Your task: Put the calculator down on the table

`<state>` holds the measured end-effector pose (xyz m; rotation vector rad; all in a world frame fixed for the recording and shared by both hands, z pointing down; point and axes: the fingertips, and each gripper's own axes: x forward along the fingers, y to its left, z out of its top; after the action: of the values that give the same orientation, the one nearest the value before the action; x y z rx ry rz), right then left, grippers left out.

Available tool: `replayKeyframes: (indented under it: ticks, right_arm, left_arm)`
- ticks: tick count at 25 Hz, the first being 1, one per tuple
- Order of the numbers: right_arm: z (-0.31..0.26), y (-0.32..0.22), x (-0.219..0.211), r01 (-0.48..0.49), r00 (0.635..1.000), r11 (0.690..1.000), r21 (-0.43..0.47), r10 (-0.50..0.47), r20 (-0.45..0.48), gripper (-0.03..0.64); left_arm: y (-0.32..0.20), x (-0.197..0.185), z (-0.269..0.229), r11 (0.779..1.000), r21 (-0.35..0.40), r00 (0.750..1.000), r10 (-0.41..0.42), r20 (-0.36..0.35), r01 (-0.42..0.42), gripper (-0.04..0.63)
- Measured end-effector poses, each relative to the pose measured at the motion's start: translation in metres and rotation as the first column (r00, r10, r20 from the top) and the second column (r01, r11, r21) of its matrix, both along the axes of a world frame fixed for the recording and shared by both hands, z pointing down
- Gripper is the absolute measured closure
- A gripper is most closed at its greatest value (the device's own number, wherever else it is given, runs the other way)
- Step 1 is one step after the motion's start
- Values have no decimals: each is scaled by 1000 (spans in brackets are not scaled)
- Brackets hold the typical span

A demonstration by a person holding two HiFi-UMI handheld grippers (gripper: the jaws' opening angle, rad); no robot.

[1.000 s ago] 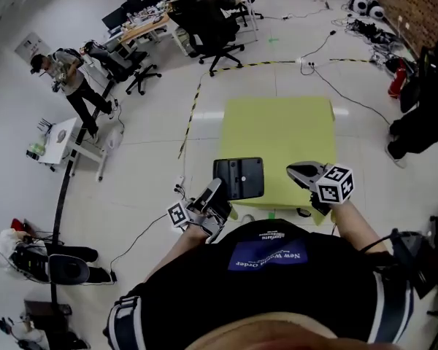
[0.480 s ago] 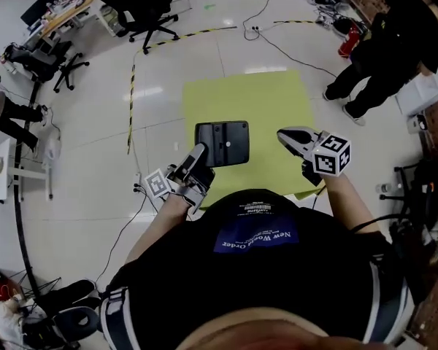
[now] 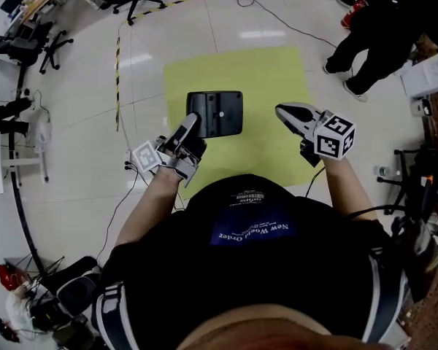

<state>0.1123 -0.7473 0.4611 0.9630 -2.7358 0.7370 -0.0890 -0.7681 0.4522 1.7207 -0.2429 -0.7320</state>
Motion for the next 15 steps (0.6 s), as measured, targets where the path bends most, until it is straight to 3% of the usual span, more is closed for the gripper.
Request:
replayKeyframes:
  ticks: [3,9,13,15]
  right_arm:
    - [18,-36,45,-24,1000,999,26,25,-11,629]
    - [67,-93,124,-109,993,992,66,111,-25,629]
    - [160,-157,208,-150,989,987,51,151,-5,629]
    - [187,-167,230,-177,984,984,35,176,10,629]
  left_arm:
    - [-39,41,18,1000,-13,999,-7,31,7,537]
    - [-127,149,75,996,-10,985,90,149,-89,537]
    - [-236,271,180,991,-34,969,132,208,-128,537]
    - [-271,308,216,989,-55,959,149,240,-139,537]
